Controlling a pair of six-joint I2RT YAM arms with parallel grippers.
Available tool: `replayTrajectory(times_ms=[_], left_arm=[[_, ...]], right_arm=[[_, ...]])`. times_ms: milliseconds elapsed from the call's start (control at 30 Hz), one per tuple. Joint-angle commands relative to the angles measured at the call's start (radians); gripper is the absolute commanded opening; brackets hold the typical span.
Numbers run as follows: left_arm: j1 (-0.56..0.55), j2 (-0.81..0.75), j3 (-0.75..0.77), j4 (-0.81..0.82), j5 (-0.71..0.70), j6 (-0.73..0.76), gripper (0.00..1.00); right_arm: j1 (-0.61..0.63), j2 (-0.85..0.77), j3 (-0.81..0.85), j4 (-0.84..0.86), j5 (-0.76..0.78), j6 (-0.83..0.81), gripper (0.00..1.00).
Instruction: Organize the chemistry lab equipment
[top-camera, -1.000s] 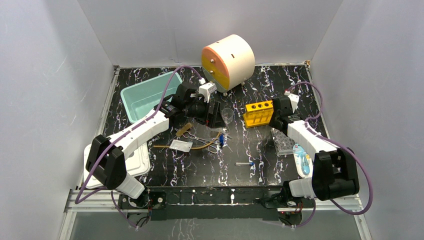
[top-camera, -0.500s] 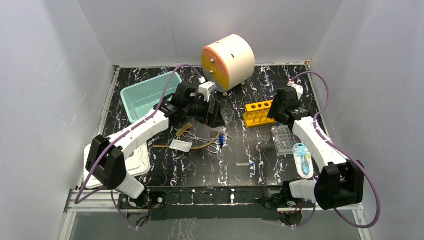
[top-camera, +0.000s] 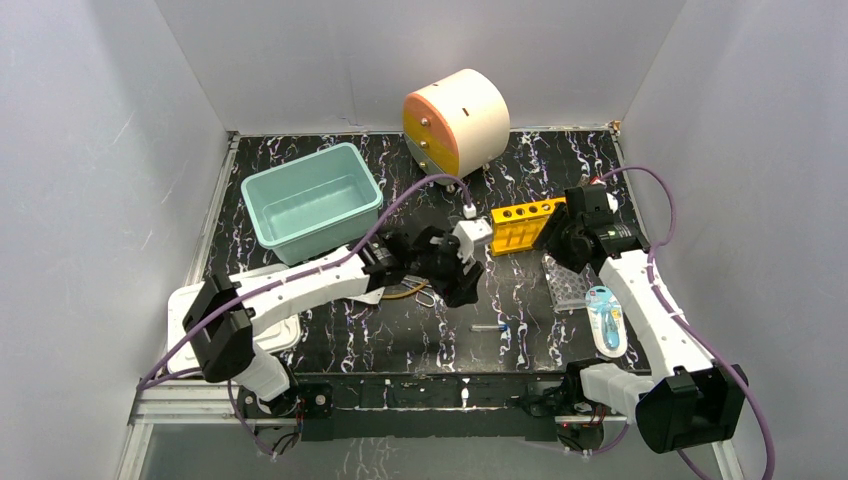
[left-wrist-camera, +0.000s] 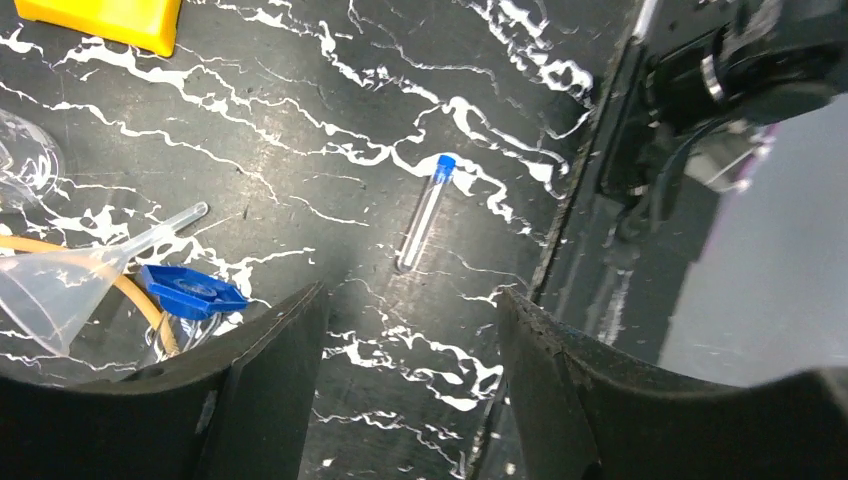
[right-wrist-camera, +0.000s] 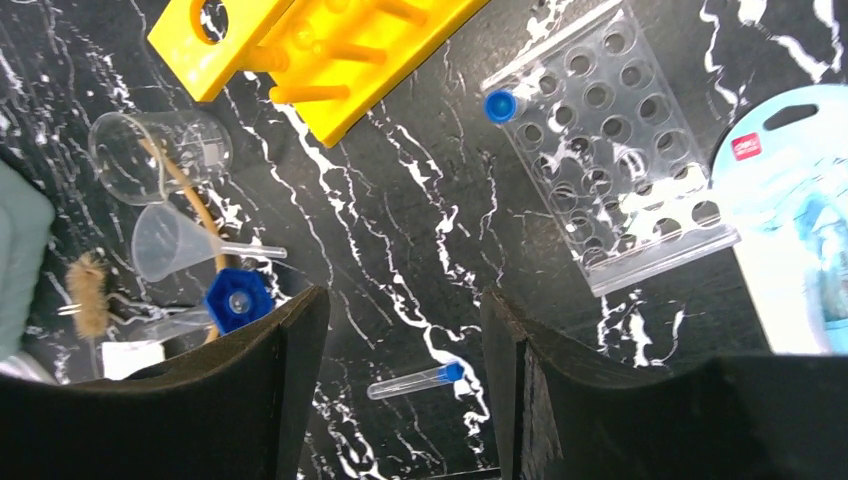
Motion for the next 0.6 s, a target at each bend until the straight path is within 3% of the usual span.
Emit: replayTrajectory(times_ms=[0,100,333,567], left_arm=[[-0.081,0.053,-0.066,0.065,-0.152,0.148,0.60],[-0.132,0.105,-0.089,0.089,-0.191,0.206,0.59],[-0.216,0.160,-0.153,0.211,-0.137,0.323,0.59],[-0.229,0.252,-0.116,0.259,-0.165,0.362,0.55]], right_arm=[[-0.017,-0.050,-0.041,-0.015,-0.030,0.097,0.65],[-0.038,-0.059,-0.066,-0.032,-0.022,0.123,0.65],[-0.098,-0.070,-0.098,-0.048,-0.039,0.132,0.65],[-0.141,-0.066,-0.109,-0.027,-0.083,0.115,0.65]])
